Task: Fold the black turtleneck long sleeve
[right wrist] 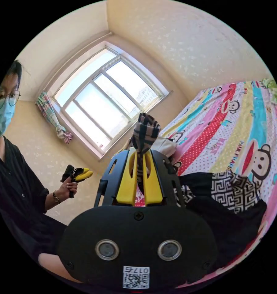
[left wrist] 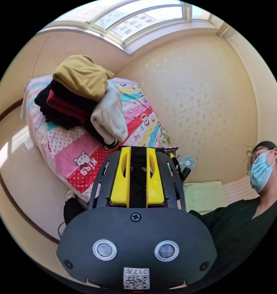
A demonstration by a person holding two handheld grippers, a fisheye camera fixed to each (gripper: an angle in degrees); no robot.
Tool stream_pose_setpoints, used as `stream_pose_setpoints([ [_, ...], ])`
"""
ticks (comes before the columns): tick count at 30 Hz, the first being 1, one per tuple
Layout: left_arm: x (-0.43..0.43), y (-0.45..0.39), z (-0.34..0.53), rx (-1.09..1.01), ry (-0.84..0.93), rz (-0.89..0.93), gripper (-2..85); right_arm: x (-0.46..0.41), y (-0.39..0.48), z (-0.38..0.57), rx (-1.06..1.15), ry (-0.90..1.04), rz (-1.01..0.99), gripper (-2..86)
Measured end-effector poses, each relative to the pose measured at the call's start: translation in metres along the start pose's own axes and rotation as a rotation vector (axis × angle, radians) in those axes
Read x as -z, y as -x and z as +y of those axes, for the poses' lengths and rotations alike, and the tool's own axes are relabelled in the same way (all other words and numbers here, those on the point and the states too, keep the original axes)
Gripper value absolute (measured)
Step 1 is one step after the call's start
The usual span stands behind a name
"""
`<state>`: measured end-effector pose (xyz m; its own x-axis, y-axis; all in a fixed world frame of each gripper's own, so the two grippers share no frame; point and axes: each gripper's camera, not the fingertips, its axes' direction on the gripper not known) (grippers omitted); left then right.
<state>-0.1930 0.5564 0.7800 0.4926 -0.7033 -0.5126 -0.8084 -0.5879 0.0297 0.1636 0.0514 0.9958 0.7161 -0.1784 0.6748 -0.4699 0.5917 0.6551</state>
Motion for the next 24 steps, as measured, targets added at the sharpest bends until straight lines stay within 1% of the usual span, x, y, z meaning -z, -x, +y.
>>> stream_pose_setpoints([
  [1,-0.013,0.008,0.006,0.003,0.04,-0.004,9.2,0.011,-0.016,0.014,-0.041,0.013,0.092,4.2],
  [2,-0.039,0.023,0.016,0.01,0.113,-0.009,10.5,0.03,-0.047,0.043,-0.174,0.043,0.271,5.0],
  [3,-0.065,0.04,0.025,0.014,0.18,-0.013,11.6,0.047,-0.077,0.073,-0.323,0.098,0.379,6.1],
  [4,-0.078,0.048,0.03,0.016,0.215,-0.015,12.0,0.054,-0.09,0.087,-0.388,0.134,0.414,6.6],
  [6,-0.125,0.077,0.047,0.025,0.354,-0.037,12.8,0.083,-0.116,0.134,-0.581,0.239,0.504,9.3],
  [8,-0.154,0.095,0.058,0.048,0.453,-0.052,13.9,0.104,-0.111,0.153,-0.626,0.23,0.502,10.8],
  [9,-0.167,0.101,0.063,0.051,0.486,-0.045,14.0,0.115,-0.105,0.159,-0.636,0.228,0.493,11.2],
  [13,-0.191,0.098,0.063,0.003,0.497,-0.022,12.8,0.127,-0.091,0.148,-0.602,0.194,0.473,10.6],
  [17,-0.222,0.074,0.035,-0.141,0.46,-0.018,12.0,0.094,-0.097,0.091,-0.456,0.247,0.504,10.0],
  [19,-0.247,0.06,0.017,-0.242,0.47,-0.028,11.3,0.069,-0.11,0.07,-0.413,0.338,0.526,9.7],
  [21,-0.286,0.045,-0.007,-0.351,0.485,-0.068,11.2,0.032,-0.135,0.06,-0.462,0.574,0.595,8.1],
  [23,-0.315,0.039,-0.022,-0.413,0.481,-0.096,11.2,0.017,-0.137,0.057,-0.45,0.683,0.628,5.8],
  [24,-0.337,0.04,-0.031,-0.43,0.497,-0.123,11.1,0.015,-0.127,0.054,-0.402,0.694,0.666,4.3],
])
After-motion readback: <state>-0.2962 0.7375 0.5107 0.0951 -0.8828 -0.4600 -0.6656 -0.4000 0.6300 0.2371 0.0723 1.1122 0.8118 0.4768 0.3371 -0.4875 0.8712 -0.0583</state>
